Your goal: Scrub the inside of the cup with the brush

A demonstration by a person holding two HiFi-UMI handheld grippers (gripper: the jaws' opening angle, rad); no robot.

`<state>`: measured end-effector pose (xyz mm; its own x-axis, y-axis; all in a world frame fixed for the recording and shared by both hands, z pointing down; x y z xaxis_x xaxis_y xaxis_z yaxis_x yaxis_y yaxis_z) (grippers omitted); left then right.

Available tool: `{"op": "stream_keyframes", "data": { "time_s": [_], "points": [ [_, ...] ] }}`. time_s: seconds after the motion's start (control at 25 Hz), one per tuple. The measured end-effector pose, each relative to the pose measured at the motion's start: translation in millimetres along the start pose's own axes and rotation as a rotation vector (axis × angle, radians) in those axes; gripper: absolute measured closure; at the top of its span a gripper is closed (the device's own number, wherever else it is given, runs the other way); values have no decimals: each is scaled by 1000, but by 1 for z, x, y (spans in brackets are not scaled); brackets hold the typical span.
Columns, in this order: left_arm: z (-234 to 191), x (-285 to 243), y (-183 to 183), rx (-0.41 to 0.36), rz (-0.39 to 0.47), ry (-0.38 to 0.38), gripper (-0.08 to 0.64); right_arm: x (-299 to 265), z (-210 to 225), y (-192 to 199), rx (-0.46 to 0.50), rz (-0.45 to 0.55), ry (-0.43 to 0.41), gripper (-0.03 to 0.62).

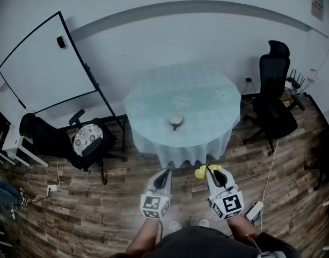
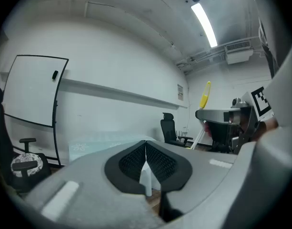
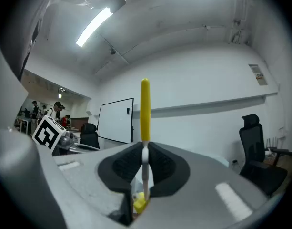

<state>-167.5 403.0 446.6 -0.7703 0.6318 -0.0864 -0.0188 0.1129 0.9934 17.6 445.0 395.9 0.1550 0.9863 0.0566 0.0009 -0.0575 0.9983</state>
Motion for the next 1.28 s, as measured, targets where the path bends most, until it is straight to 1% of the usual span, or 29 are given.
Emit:
{"op": "stream_keyframes", "data": {
  "time_s": [0.28, 0.44, 0.68, 0.84, 1.08, 1.28],
  "points": [
    [-13, 13, -3, 4, 7, 8, 554, -4, -24, -1, -2, -10, -4, 557],
    [-25, 22, -4, 4, 16, 18, 554, -12, -40, -5, 1, 4, 7, 557],
    [-45, 43, -2, -10, 19, 29, 554, -14, -63, -7, -43, 26, 35, 555],
    [-56, 52, 1, -13, 22, 31, 554, -19, -72, -10, -48, 38, 47, 555],
    [-69, 44, 4, -9, 26, 25, 554, -34, -73, -11, -23, 47, 39, 555],
    [-86, 17, 7, -1, 10, 11, 554, -65, -60, -5, -30, 46, 22, 555]
  ]
}}
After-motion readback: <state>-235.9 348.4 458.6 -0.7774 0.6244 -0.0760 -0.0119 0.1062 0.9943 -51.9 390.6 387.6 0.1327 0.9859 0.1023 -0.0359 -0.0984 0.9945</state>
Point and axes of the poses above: the fingertips, and each gripper's own axes: x backward along the fingers, z to its right, y out of its underside, the point moved 4 cm from there along x, backward along the fingers, and after that the axes turned 15 degrees about y, right-handed, at the moved point
